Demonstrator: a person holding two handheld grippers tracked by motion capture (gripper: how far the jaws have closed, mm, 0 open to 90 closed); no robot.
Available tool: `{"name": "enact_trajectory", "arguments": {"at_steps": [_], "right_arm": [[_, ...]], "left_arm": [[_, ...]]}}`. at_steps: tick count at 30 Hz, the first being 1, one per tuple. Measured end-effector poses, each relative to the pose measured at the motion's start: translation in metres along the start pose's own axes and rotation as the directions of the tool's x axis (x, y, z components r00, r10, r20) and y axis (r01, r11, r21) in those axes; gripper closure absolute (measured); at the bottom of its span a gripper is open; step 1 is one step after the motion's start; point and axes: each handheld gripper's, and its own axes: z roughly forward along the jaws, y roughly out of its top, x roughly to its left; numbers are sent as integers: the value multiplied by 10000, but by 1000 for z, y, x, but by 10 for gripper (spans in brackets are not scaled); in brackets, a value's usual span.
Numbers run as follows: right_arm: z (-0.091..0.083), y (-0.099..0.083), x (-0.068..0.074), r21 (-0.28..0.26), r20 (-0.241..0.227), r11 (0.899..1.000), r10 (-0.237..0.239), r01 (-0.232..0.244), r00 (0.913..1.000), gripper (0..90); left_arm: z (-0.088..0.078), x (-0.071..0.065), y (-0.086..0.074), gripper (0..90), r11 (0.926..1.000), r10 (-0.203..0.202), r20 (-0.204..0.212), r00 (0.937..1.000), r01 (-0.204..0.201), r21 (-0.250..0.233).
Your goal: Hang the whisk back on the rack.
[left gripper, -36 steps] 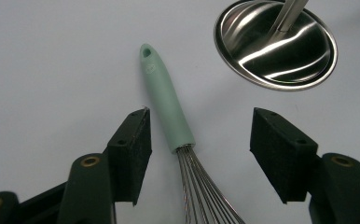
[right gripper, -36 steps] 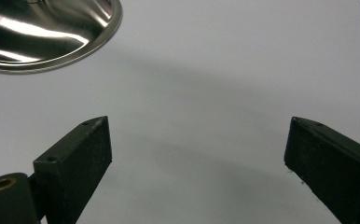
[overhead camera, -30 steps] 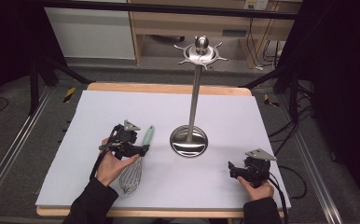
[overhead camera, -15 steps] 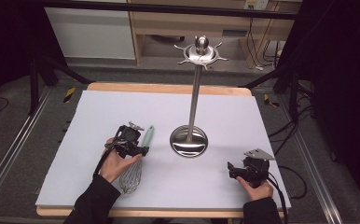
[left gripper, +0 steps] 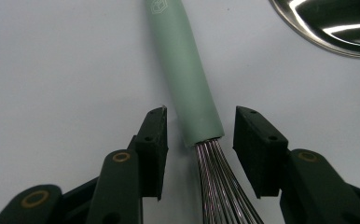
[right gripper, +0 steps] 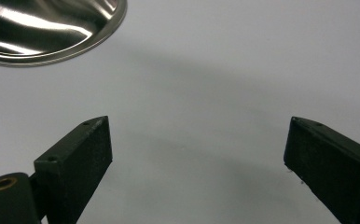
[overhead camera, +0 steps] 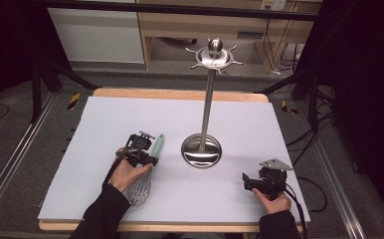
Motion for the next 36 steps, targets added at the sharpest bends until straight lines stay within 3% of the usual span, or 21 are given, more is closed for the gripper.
{"name": "enact_trajectory", "arguments": {"at_steps": [17,30,36], "right_arm": [[1,0,0,35,-46,10000,-42,42,10000,81],[1,0,0,81,-50,9999,-89,89,9999,80],[0,1,0,43,-57,10000,-49,50,10000,80]], "left_arm": [[17,3,4,632,9971,-208,58,9998,204,735],[18,-2,6,655,9959,-264,-272,9993,286,862],[17,-2,6,660,9951,-401,-206,9990,418,895]]}}
